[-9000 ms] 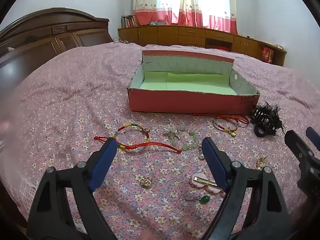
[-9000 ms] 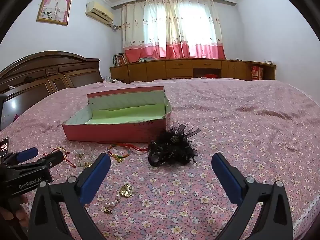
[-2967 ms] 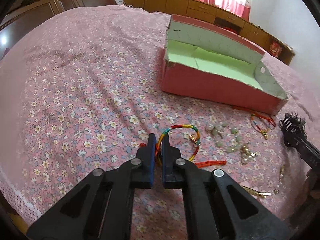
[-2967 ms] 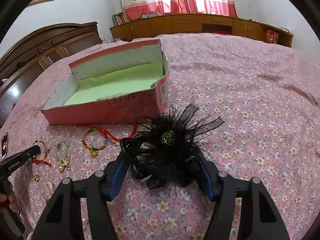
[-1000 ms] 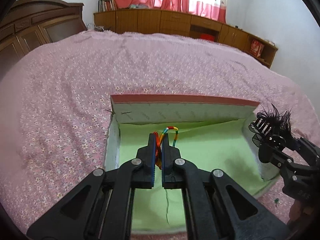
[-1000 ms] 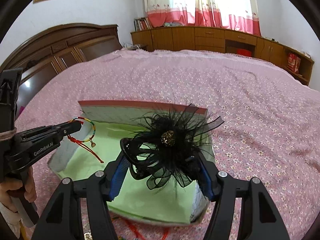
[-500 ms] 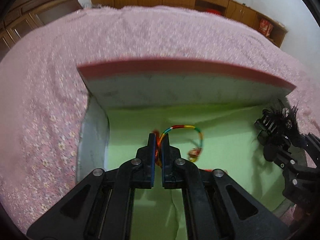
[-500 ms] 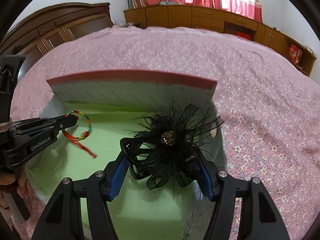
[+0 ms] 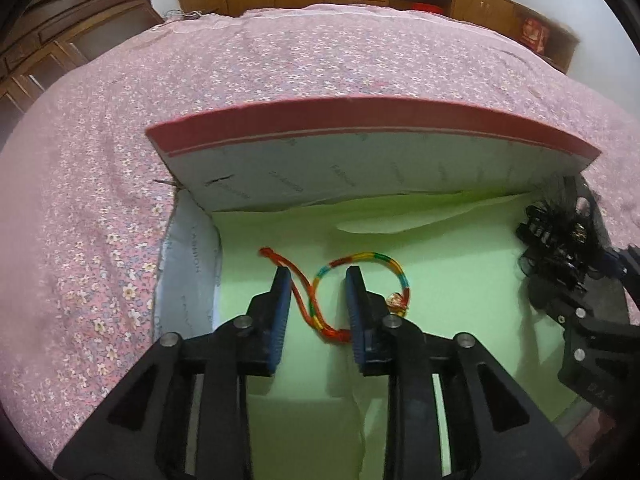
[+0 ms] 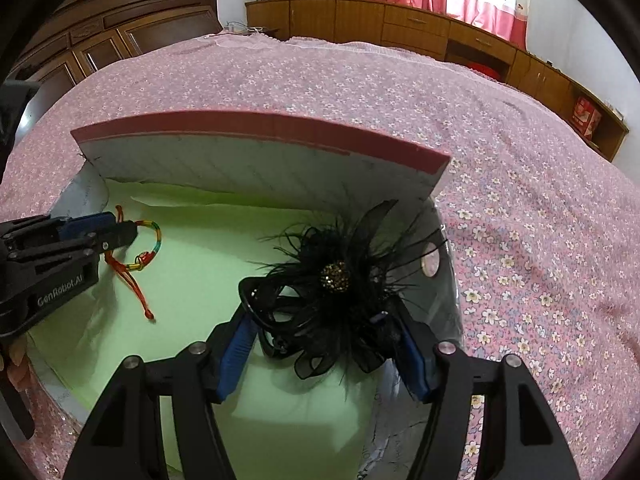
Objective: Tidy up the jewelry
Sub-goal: 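Carry both items into the shoebox and open both tools to release them, then withdraw both open tools from the box back over the jewelry, then grasp the gold pearl pendant with the right tool while the left tool grasps a small gold earring, then carry the pendant and earring into the shoebox and open both tools, then withdraw both open tools toward the remaining jewelry on the bedspread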
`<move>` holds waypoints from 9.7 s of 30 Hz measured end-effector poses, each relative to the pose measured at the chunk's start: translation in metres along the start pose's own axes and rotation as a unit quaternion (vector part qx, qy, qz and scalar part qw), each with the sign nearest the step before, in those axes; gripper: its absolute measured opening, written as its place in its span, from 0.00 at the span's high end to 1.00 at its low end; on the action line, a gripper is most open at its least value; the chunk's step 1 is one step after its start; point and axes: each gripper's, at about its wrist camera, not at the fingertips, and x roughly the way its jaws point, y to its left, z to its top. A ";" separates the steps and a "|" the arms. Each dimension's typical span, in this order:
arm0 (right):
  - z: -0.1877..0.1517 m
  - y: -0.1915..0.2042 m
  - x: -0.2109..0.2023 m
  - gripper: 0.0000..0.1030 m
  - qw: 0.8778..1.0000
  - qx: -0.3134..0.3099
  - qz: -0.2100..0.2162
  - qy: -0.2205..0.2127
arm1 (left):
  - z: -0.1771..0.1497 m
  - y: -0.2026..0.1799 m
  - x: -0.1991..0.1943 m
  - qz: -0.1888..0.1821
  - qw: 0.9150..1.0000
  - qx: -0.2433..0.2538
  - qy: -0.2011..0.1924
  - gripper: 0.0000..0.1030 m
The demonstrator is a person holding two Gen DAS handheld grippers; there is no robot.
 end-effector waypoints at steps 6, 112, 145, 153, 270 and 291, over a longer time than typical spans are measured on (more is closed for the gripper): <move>-0.001 -0.001 -0.010 0.30 1.000 0.008 0.022 -0.010 | -0.006 -0.001 -0.014 0.005 1.000 0.014 -0.009 0.69; -0.193 0.036 -0.125 0.74 0.992 0.050 0.115 0.008 | -0.224 0.002 -0.111 -0.075 0.997 -0.009 -0.011 0.94; -0.189 0.027 -0.173 0.83 0.978 0.053 0.173 -0.103 | -0.202 0.006 -0.174 -0.089 0.993 -0.023 -0.080 0.95; -0.182 0.026 -0.187 0.83 0.977 0.040 0.156 -0.140 | -0.191 0.007 -0.180 -0.089 0.990 -0.040 -0.106 0.95; -0.093 -0.029 -0.163 0.52 0.978 0.109 0.089 -0.152 | -0.111 0.024 -0.136 -0.077 0.987 -0.084 -0.116 0.63; -0.167 -0.056 -0.158 0.52 0.990 0.094 0.053 -0.086 | -0.152 0.008 -0.107 -0.085 0.993 -0.078 -0.041 0.63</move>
